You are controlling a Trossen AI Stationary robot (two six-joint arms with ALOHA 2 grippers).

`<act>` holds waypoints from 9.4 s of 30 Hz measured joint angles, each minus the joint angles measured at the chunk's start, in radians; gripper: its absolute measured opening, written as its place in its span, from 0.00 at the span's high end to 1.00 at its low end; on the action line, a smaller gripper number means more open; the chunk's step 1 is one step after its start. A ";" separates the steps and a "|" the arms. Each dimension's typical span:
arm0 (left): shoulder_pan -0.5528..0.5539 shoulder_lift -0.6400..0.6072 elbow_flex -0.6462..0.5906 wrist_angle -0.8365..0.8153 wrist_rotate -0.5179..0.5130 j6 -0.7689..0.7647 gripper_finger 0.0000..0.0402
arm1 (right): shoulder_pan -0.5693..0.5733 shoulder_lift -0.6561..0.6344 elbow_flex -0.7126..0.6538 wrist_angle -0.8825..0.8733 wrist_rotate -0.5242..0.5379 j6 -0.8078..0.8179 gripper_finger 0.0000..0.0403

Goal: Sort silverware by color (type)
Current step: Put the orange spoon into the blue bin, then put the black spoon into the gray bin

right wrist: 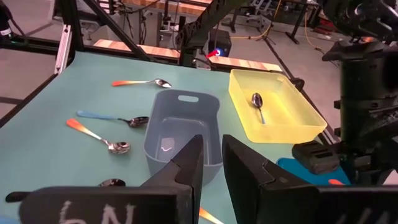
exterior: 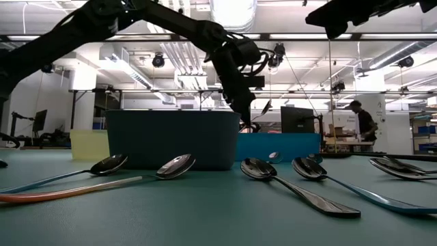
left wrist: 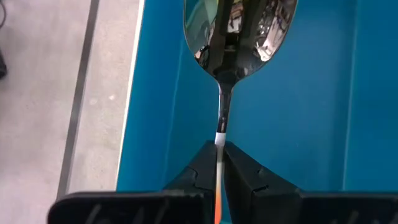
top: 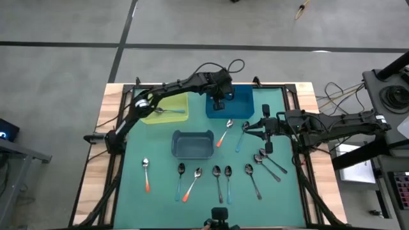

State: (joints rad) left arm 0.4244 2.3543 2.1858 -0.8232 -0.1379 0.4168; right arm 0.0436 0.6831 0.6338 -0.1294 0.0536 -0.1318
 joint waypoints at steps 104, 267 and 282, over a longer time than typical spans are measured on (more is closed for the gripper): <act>-0.196 -0.866 -0.991 0.516 0.120 -0.265 1.00 | 0.000 0.270 -0.005 -0.021 0.106 0.490 0.87; -0.195 -1.734 -1.573 0.789 -0.089 -0.104 1.00 | -0.036 1.147 1.126 -0.787 0.043 0.214 0.98; -0.195 -1.733 -1.573 0.792 -0.089 -0.104 1.00 | -0.036 1.235 1.240 -0.765 0.043 0.123 0.98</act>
State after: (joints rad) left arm 0.2298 0.6212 0.6125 -0.0310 -0.2268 0.3130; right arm 0.0076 1.9180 1.8742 -0.8940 0.0962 -0.0087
